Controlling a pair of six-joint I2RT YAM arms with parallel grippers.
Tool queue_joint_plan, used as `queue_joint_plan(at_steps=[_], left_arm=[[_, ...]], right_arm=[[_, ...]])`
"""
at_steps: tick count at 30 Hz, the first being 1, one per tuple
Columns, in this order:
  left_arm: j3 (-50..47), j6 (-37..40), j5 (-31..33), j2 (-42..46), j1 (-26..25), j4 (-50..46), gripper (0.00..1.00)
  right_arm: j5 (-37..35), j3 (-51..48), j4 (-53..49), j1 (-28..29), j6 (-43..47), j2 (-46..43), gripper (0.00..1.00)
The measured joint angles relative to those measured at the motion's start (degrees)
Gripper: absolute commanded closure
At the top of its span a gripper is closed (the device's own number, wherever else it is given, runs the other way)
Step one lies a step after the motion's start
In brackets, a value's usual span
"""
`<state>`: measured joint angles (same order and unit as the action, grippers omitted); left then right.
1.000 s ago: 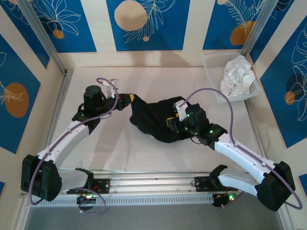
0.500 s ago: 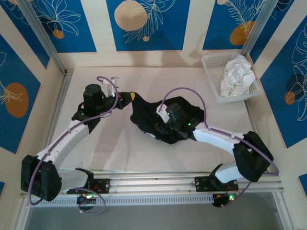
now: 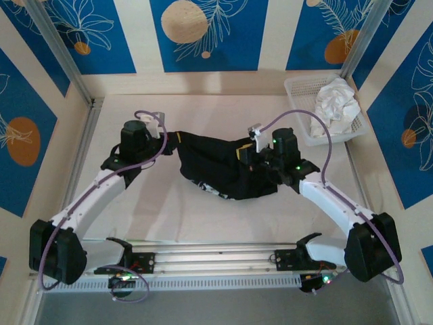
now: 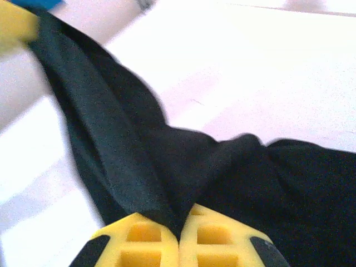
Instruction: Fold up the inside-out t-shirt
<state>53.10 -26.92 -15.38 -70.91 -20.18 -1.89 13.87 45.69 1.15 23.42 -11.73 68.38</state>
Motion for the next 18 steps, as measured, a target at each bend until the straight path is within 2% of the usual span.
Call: queue_joint_plan(at_steps=[5, 9, 12, 18], left_arm=[[4.6, 4.5, 7.2, -9.6, -0.3, -5.6, 0.65], [3.9, 7.9, 15.9, -9.6, -4.8, -10.1, 0.49], [2.1, 9.6, 19.8, -5.4, -11.3, -10.9, 0.45], [-1.0, 11.3, 16.9, -2.4, -21.2, -7.1, 0.41]], right_arm=[[10.5, -0.5, 4.6, -1.1, -10.2, 0.8, 1.00], [14.7, -0.5, 6.3, -1.8, -16.7, 3.6, 1.00], [16.5, -0.5, 7.5, -2.6, -20.2, 5.6, 1.00], [18.9, -0.4, 8.4, -4.5, -23.8, 6.8, 1.00]])
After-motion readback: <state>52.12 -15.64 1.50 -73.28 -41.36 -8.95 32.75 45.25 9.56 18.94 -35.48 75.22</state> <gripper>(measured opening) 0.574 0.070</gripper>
